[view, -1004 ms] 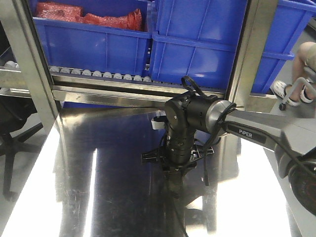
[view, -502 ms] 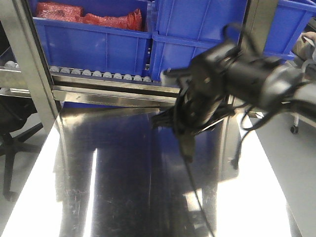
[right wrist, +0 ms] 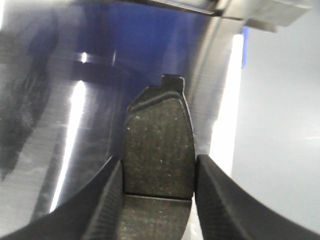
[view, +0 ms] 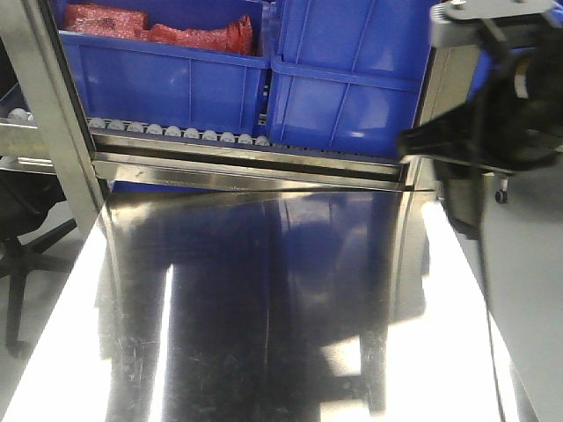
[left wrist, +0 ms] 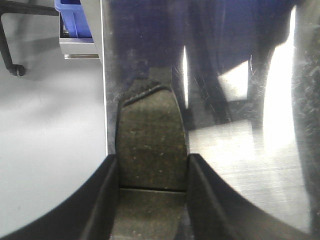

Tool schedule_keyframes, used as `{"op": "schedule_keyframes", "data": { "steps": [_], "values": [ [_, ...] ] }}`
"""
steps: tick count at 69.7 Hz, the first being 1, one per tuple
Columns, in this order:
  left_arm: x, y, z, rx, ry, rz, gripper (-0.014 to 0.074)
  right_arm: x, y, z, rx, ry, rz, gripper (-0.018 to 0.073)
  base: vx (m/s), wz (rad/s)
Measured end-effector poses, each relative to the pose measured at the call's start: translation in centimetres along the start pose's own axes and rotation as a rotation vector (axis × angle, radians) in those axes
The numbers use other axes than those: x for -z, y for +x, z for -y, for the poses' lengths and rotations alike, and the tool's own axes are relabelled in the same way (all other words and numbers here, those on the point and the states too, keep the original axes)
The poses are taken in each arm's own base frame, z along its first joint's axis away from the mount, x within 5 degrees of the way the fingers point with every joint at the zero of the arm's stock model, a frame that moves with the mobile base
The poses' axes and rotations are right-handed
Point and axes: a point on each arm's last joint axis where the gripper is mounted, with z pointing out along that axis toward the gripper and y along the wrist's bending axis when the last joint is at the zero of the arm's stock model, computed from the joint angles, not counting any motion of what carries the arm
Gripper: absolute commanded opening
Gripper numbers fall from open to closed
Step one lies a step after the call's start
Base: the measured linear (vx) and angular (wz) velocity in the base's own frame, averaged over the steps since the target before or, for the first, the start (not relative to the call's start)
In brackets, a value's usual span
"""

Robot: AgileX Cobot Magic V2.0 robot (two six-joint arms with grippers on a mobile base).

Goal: Move and align brake pads A on conveyor
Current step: 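Lift the brake pad off the table with the right gripper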

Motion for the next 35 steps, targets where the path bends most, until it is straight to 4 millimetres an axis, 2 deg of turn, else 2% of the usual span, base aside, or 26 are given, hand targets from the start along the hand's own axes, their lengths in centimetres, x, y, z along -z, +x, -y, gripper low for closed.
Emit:
{"op": "schedule_keyframes", "data": {
  "steps": [15, 35],
  "values": [
    [0.0, 0.0, 0.0, 0.001, 0.0, 0.0, -0.0006, 2.4, 5.5, 3.7, -0.057, 0.045, 0.035, -0.0001, 0.0, 0.0],
    [0.0, 0.0, 0.0, 0.003, 0.0, -0.001, -0.0006, 5.5, 14.2, 5.8, -0.093, 0.016, 0.07, -0.0001, 0.0, 0.0]
  ]
}}
